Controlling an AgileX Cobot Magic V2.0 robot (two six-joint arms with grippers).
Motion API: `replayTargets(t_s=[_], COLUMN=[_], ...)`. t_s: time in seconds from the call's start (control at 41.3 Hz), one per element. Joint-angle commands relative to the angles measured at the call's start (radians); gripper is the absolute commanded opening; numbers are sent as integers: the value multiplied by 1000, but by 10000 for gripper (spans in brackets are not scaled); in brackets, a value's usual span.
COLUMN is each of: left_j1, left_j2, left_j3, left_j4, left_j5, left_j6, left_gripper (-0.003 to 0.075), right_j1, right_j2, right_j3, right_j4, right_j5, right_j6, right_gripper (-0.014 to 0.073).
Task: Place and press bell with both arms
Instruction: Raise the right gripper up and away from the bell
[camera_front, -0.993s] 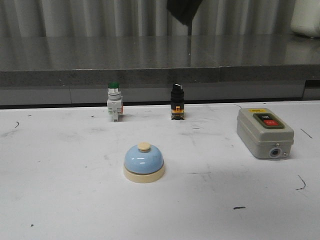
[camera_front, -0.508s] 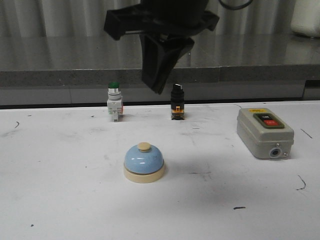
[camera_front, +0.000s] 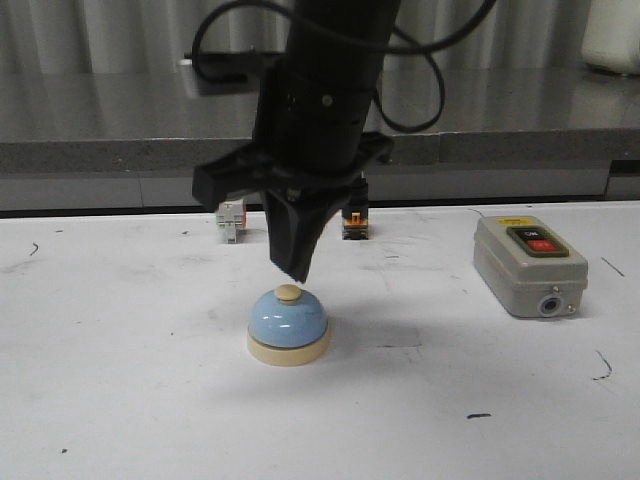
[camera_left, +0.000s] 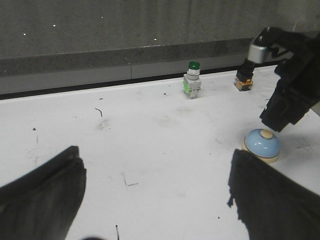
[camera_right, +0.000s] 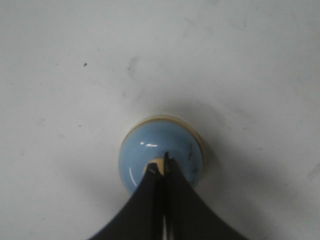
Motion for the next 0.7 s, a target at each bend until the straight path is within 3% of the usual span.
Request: replayTargets(t_s=[0.0, 0.436, 0.678], left_j1=[3, 3, 3], left_j2=[24, 24, 24], left_j3=[-24, -24, -24], left_j4=[-6, -6, -6], left_j5=[-82, -84, -84], left_j6=[1, 1, 1], left_gripper=[566, 566, 566], right_j1=[1, -2, -41], right_j2=[-15, -186, -461], right_j3=[-31, -20, 169], right_j4=[11, -14, -16], right_j5=[-18, -16, -103], right_j6=[-11, -15, -15], right_gripper=[-67, -67, -67])
